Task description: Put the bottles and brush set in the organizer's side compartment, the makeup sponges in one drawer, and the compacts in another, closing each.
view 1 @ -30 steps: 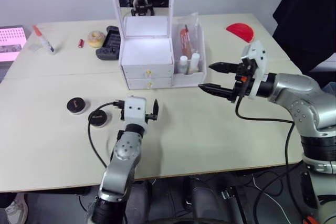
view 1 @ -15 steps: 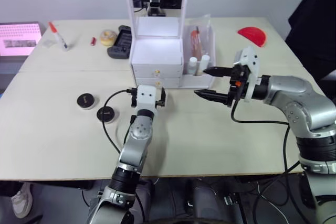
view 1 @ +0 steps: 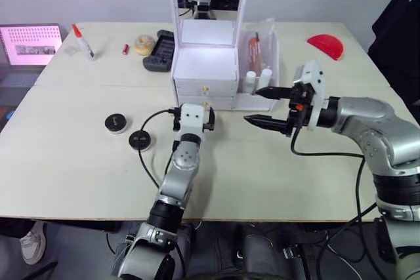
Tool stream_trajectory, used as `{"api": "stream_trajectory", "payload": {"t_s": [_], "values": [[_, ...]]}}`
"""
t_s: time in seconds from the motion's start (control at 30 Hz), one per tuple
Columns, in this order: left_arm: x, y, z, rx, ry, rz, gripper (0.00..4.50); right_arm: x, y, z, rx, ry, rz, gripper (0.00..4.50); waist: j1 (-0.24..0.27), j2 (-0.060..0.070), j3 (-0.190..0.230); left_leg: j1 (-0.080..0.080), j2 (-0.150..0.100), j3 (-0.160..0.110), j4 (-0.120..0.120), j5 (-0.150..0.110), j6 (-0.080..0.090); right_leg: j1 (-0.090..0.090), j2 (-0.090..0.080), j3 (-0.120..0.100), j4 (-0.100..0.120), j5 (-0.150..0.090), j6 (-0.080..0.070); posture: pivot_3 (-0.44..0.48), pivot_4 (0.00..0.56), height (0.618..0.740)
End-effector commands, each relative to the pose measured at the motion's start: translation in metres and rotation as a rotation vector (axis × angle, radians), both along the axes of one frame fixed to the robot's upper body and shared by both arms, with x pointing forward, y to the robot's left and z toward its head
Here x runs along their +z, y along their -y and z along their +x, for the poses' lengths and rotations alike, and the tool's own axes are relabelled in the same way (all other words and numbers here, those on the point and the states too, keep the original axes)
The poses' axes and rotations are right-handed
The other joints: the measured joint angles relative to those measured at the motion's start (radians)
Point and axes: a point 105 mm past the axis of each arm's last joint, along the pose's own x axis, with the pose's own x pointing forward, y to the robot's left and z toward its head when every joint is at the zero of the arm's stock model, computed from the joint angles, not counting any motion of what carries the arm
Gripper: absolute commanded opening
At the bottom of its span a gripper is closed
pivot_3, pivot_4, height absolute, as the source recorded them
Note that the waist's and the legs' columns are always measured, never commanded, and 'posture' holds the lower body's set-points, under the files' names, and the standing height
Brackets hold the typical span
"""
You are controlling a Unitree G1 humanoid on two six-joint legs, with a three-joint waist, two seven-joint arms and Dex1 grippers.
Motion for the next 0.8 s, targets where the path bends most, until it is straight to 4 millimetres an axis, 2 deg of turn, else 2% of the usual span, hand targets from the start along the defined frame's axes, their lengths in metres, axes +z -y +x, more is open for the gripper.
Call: {"api": "stream_trajectory", "payload": {"t_s": [0.03,0.37,0.47,0.53,0.67,0.7,0.8], "values": [[0.0163,0.0085,0.0022,-0.007,0.067,0.002,4.42,0.0176,0.0019,-0.0058,0.005,0.06,0.022,4.5,0.0,0.0,0.0,0.0,0.0,0.0,0.0,0.0,0.0,0.0,0.0,0.0,0.0,0.0,0.0,0.0,0.15,0.737],[0.022,0.0144,0.0089,-0.02,0.083,0.0,4.42,0.016,0.0035,-0.0069,-0.008,0.06,0.018,4.5,-0.001,0.0,0.0,0.0,0.001,0.005,0.0,0.0,0.0,0.0,0.0,0.001,0.0,0.0,0.001,0.0,0.15,0.737],[0.0201,0.0149,0.0079,-0.022,0.075,-0.001,3.56,0.0162,0.0027,-0.0072,-0.008,0.062,0.019,4.5,0.0,0.0,0.0,0.0,0.001,0.005,0.001,0.0,0.0,0.0,0.0,0.001,0.0,0.001,0.001,0.0,0.15,0.737],[0.0195,0.0151,0.0074,-0.024,0.073,0.002,2.63,0.0165,0.0024,-0.0077,-0.007,0.063,0.022,4.5,-0.001,0.0,0.0,0.0,0.001,0.005,0.001,0.0,0.0,0.0,0.0,0.001,0.0,0.001,0.001,0.0,0.15,0.737],[0.0183,0.0122,0.0067,-0.012,0.071,0.011,0.38,0.0163,0.0022,-0.0099,-0.004,0.063,0.025,4.5,-0.001,0.0,0.0,0.0,0.001,0.006,0.001,0.0,0.0,-0.001,0.0,0.002,0.0,0.001,0.001,0.0,0.15,0.737],[0.0179,0.012,0.0065,-0.012,0.068,0.011,0.05,0.0165,0.0022,-0.0102,-0.004,0.062,0.026,4.5,0.0,0.0,0.0,0.0,0.001,0.006,0.001,0.0,0.0,-0.001,0.0,0.002,0.0,0.001,0.001,0.0,0.15,0.737],[0.0176,0.0116,0.0056,-0.013,0.062,0.015,0.05,0.0172,0.0025,-0.0102,-0.005,0.064,0.028,4.5,-0.001,0.0,0.0,0.0,0.001,0.007,0.001,0.0,0.0,-0.001,0.0,0.002,0.0,0.001,0.001,0.0,0.15,0.737]]}}
